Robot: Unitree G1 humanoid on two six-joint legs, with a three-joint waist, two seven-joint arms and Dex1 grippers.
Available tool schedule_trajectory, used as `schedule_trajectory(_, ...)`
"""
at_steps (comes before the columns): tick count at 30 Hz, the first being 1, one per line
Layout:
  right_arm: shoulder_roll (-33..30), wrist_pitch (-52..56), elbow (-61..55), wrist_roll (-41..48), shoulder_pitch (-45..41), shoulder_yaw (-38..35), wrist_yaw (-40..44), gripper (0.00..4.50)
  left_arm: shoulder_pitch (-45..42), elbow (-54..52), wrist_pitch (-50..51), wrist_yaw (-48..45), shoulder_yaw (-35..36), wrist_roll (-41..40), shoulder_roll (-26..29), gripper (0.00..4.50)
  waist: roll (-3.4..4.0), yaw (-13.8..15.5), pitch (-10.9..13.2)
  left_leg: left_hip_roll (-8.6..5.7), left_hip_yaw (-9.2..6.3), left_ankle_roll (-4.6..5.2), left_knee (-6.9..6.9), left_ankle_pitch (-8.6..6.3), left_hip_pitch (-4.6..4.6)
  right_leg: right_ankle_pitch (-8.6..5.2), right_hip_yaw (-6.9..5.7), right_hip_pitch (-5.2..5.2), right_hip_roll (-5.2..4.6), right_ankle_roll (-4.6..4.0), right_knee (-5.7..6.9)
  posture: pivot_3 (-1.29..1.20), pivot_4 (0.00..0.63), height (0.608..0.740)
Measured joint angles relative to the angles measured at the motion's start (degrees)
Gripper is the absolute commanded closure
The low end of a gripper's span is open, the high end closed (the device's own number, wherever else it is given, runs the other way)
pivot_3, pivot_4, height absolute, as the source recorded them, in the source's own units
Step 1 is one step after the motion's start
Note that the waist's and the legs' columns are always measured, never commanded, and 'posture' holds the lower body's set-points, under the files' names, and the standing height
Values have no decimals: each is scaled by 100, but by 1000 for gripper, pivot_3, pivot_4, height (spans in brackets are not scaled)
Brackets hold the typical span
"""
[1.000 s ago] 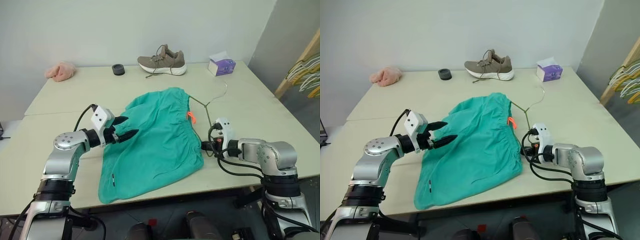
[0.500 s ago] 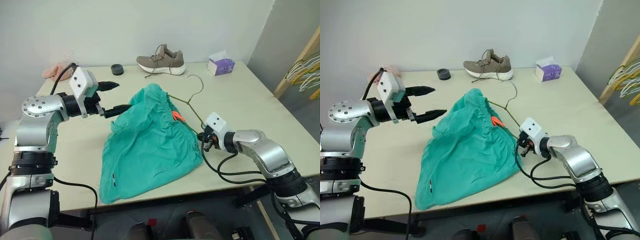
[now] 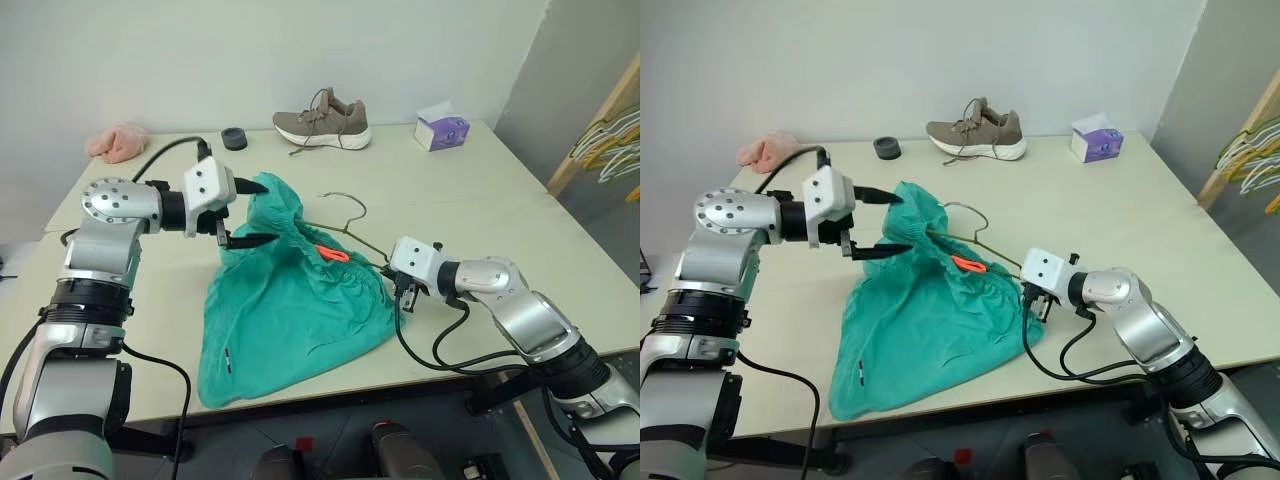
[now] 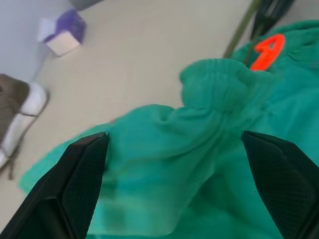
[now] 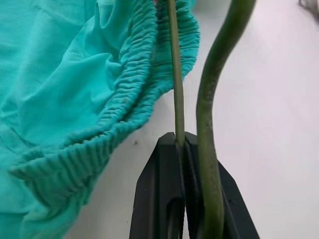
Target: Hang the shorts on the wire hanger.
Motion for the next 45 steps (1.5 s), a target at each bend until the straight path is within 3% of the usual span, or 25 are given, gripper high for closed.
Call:
schedule_trajectory(10, -29, -1105, -2, -648, -19, 13, 157, 4500, 22, 351, -231, -159, -307, 518, -27, 11, 0, 1, 0, -3, -1, 0, 3, 0, -2, 0, 0, 0, 0, 0, 0, -196, 68, 740)
schedule_trajectory(13, -16, -1240, -2, -774, -36, 14, 233, 4500, 22, 370, -296, -202, -345, 556, -67, 605, 0, 0, 0, -2, -1, 0, 4, 0, -2, 0, 0, 0, 0, 0, 1, -199, 69, 740)
schedule_trajectory(25, 18, -1353, -7, -953, -34, -53, 492, 4500, 190, 203, -200, -403, -349, 572, -118, 4213, 0, -15, 0, -3, -1, 0, 4, 0, -1, 1, 0, 0, -1, -1, 2, -197, 71, 740)
schedule_trajectory(30, -110, -1514, -8, -975, 0, -139, 710, 4500, 291, 9, -209, -498, -371, 572, -131, 4385, 0, -32, 0, -2, -4, 0, 5, 0, -1, 1, -2, 1, -1, -1, 3, -199, 69, 740)
schedule_trajectory(31, -128, -1564, -9, -973, 17, -147, 747, 3979, 305, -13, -205, -501, -371, 572, -131, 4385, 0, -34, 0, -2, -4, 0, 5, 0, -1, 1, -1, 1, -1, -1, 3, -199, 68, 740)
schedule_trajectory(38, -773, -2333, 48, -896, 122, -414, 1035, 1540, 336, -119, -60, -492, -370, 459, -181, 4466, -1, -33, -1, -6, -2, 0, 9, 0, -1, 1, -1, 4, -4, -1, 1, -200, 66, 740)
schedule_trajectory(42, -1548, -2470, 354, -672, 582, -903, 1379, 121, 400, -68, 196, -272, -304, 442, -152, 4498, 0, -13, 0, -5, -2, 0, 8, 0, -1, 0, -2, 5, -4, 0, 0, -210, 69, 740)
schedule_trajectory(45, -1521, -1714, -22, 64, 1274, -1447, 1566, 0, 497, -52, 406, -131, -158, 408, -101, 4498, -2, -36, -1, 6, -8, 0, 7, 0, 4, 0, -3, 7, 1, -1, 4, -212, 71, 740)
